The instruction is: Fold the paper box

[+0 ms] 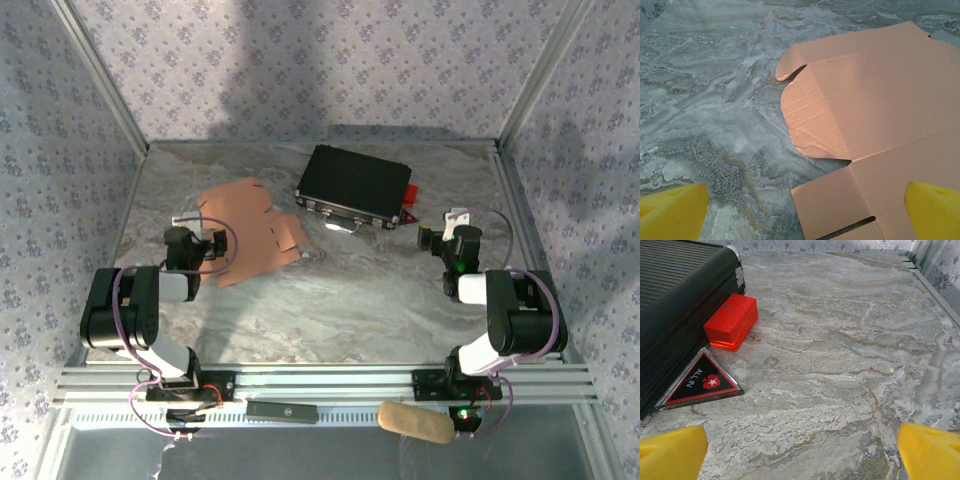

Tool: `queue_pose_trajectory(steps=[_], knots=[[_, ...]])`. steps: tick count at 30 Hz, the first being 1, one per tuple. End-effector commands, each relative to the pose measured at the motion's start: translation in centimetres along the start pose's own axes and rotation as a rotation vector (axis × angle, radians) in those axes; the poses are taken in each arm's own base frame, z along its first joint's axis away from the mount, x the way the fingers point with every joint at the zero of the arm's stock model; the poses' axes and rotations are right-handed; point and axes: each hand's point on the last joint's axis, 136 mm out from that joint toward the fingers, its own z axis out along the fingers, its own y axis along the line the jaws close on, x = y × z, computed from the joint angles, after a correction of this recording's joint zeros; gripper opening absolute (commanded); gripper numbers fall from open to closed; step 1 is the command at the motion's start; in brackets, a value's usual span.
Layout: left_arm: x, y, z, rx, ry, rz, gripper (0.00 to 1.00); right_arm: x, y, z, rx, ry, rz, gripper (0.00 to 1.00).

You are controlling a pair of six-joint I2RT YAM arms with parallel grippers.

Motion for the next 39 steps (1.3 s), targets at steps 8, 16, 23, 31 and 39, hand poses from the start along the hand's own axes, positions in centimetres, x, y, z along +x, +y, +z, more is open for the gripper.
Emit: queue_pose_trajectory(steps=[8,16,23,31,39], knots=[[-3.0,-0.4,-0.9,-0.002,-0.107,0.026,1.00,-0.8,-1.4,-0.3,0.090,-0.012,0.033,0.99],[-12.0,-2.8,-9.8,-0.101,-0.220,-0.019,1.00,-6.5,-1.3,-4.7,0.196,-0.078,0.029,0.99],[-9.1,-2.1,-12.4,-0.057,0.317,-0.708,0.92,-12.7,-2.7,-14.7,0.126,0.049,0.783,0.96],[1.2,-6.7,-15.6,-0.048,0.522,-0.894,0.72,-11.8,9.9,-21.4,-0.342,0.216,0.611,0.68],[5.7,-6.0,-14.2,-0.051,0.540,-1.128,0.63,-5.3,20.5,-22.9,-0.562,0.315,0.525,0.69]])
